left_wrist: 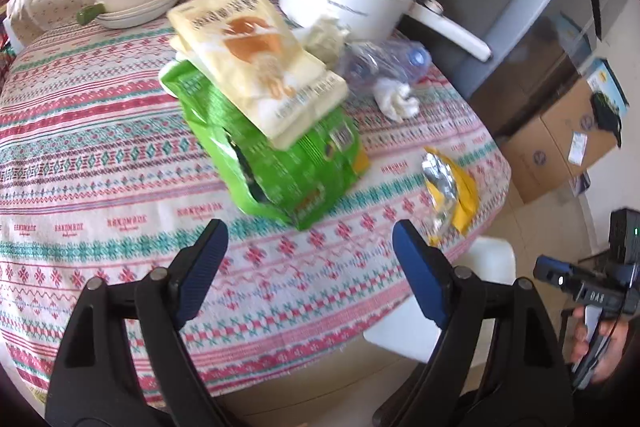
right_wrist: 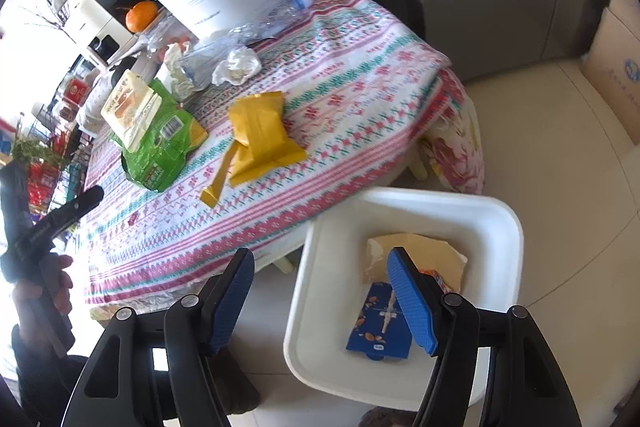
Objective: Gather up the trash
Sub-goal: 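Reach the left gripper toward the cream snack pouch and green bag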
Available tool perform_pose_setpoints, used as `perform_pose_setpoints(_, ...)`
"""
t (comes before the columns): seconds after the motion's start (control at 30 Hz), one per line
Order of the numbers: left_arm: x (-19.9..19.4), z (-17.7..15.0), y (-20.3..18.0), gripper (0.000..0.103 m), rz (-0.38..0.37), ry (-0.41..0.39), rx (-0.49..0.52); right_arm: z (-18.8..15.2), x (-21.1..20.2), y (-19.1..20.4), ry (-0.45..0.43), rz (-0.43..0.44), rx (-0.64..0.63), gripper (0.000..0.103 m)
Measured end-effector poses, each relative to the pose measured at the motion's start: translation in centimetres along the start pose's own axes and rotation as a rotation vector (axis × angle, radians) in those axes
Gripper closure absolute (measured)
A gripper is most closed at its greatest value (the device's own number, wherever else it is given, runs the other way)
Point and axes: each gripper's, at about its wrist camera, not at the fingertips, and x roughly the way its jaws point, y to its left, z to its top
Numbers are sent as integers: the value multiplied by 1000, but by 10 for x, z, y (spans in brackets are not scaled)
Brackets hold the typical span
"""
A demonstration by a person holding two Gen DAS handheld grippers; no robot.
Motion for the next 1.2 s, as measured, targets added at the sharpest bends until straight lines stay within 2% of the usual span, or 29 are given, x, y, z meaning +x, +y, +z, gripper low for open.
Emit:
perform_pose_setpoints(0.2,-1,27,16,19,16,-129,-50,18,11,25,0,18,-21,32)
perform_pose_setpoints(0.37,6,50,32,21,-21,-210,-124,31,22,38,2,4,-31,32)
perform_pose_setpoints(0.53,27,65,54,24,-31,-229,-237,42,35,44,15,-7,-28,32)
perform_pose_setpoints(0.67,41,74,73,29,-74,-240,-344,50,45,45,17,-26,-30,32)
perform_pose_setpoints(0.77,47,80,78,32,-88,-258,-362,57,53,45,15,-20,-27,32)
perform_pose_setpoints(0.87,56,84,83,37,-95,-243,-381,63,60,44,16,-28,-31,32)
perform_pose_setpoints(0.93,60,84,85,43,-98,-228,-391,66,65,43,18,-36,-31,32)
perform_pose_setpoints(1.03,65,83,86,64,-108,-197,-403,70,71,41,27,-39,-21,32)
perform_pose_setpoints(1.1,68,83,84,86,-102,-169,-409,71,73,40,31,-36,-15,32)
perform_pose_setpoints(1.2,73,82,76,100,-97,-133,-386,73,78,38,40,-36,-6,32)
